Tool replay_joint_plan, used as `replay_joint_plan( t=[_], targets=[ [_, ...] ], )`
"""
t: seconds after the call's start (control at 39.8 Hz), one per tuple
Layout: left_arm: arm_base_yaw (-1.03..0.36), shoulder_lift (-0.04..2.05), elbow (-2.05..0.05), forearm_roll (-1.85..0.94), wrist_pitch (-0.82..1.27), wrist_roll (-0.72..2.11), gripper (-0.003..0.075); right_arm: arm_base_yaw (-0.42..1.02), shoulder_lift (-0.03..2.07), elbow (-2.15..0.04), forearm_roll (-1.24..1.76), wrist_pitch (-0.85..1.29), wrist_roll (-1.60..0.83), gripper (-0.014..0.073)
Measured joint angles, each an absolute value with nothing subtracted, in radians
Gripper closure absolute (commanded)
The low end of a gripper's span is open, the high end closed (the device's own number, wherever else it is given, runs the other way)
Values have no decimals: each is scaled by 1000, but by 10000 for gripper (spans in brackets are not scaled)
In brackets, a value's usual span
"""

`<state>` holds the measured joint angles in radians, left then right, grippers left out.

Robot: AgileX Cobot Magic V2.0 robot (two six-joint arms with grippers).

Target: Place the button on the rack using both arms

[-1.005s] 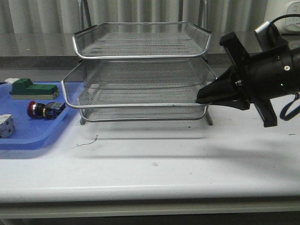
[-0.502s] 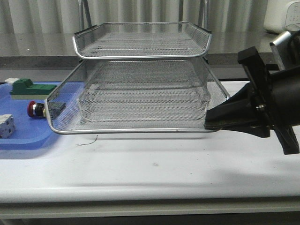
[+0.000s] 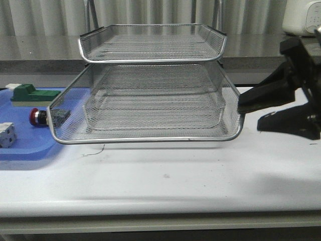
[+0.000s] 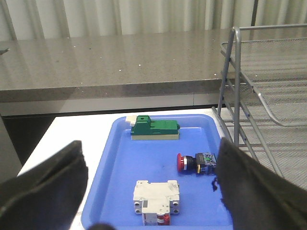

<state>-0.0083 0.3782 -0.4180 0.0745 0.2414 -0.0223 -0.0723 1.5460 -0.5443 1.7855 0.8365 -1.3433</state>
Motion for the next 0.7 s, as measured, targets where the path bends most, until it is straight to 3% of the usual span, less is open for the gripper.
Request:
replay_joint_plan(
  t=[0.1, 0.25, 0.45, 0.7],
  targets=[
    [-8, 378, -418, 74, 241, -22, 198, -106, 1473, -579, 1707, 836, -1311, 559],
    [-8, 378, -418, 74, 241, -22, 210, -112, 1376, -699, 1482, 803, -1167, 650],
    [-8, 378, -418, 74, 241, -22, 253, -97, 1261, -887, 977, 771, -819, 652],
    [-8, 378, -418, 74, 241, -22, 291, 25, 1102, -926, 313, 720, -320, 652]
  ],
)
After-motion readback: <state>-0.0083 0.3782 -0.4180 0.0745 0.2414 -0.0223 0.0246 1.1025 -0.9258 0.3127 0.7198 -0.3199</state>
